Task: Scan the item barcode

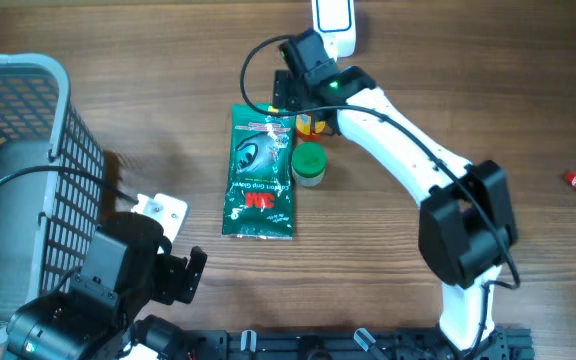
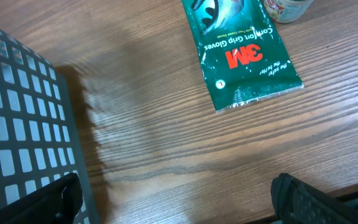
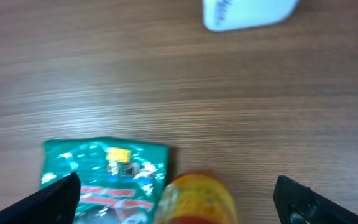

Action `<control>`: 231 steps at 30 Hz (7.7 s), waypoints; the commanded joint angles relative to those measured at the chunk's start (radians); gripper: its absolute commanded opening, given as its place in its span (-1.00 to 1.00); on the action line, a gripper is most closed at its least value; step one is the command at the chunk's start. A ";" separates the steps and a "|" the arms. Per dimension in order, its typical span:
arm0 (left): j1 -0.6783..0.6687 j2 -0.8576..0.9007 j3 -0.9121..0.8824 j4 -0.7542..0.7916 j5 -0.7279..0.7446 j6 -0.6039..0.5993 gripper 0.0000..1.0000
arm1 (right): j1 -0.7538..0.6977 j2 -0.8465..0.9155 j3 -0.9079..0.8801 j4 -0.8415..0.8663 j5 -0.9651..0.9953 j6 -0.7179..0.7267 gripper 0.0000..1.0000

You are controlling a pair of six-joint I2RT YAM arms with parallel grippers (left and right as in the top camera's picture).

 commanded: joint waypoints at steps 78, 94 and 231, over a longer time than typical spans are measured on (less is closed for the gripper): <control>0.004 -0.003 0.003 0.002 0.009 0.008 1.00 | -0.534 0.250 -0.162 -0.344 -1.295 0.110 0.97; 0.004 -0.003 0.003 0.002 0.009 0.008 1.00 | -0.602 0.247 -0.132 -0.402 -1.149 0.081 0.99; 0.004 -0.003 0.003 0.002 0.009 0.008 1.00 | -1.530 0.152 0.198 -0.324 -0.314 0.406 0.91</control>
